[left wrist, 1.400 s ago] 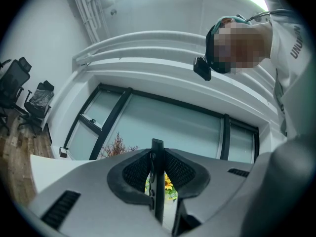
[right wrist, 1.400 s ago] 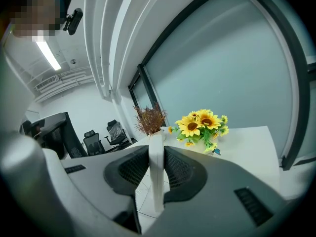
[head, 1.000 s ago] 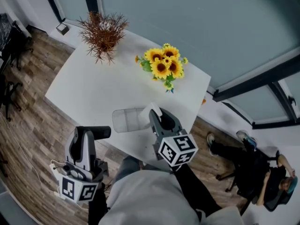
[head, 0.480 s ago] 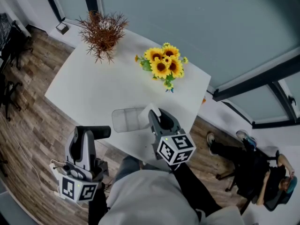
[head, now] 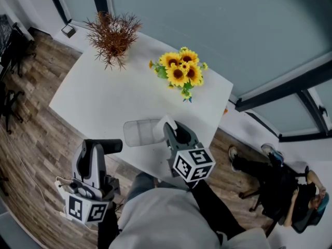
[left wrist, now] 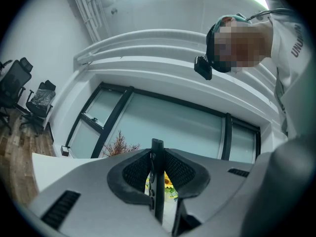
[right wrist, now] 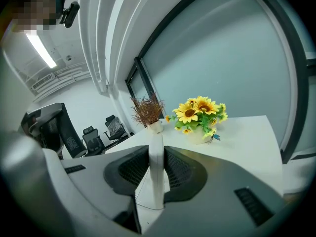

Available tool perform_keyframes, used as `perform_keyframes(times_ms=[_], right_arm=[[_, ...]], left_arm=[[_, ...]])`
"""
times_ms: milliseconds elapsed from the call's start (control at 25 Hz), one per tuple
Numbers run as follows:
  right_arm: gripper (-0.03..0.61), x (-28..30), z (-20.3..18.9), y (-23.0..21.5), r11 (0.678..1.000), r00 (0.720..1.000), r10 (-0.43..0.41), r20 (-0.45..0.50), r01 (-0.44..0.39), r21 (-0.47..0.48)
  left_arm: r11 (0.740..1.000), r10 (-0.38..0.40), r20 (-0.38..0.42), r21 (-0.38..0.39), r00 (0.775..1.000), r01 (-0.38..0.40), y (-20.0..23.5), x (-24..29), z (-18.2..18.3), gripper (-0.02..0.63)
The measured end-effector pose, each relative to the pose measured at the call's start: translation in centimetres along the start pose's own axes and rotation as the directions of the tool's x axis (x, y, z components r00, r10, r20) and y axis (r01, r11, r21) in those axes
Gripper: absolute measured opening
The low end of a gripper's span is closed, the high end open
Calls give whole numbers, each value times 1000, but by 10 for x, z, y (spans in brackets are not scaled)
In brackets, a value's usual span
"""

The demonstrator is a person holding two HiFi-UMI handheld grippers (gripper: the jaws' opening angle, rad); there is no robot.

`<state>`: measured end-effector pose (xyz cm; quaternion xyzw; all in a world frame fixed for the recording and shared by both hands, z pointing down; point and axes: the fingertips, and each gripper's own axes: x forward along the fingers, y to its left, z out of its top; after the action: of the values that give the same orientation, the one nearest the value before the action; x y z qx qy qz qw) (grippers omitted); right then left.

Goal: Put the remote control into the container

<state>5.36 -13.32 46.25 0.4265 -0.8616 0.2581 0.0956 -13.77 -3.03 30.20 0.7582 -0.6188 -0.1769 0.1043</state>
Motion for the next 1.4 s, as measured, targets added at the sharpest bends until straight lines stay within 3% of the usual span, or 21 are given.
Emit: perform_keyframes(times_ms=[920, 1200, 1400], right_arm=[[100, 1, 1, -5, 1000, 1000, 20, -11, -20, 17], [118, -20, 48, -15, 1000, 993, -23, 113, 21, 18], [118, -36, 85, -24, 998, 975, -55, 215, 50, 29]], left_arm=[[1000, 2, 23, -26, 1000, -1, 1, -2, 2, 89], [996, -6, 59, -88, 998, 11, 2, -4, 4, 89], [996, -9, 81, -84, 997, 15, -1, -7, 8, 89]])
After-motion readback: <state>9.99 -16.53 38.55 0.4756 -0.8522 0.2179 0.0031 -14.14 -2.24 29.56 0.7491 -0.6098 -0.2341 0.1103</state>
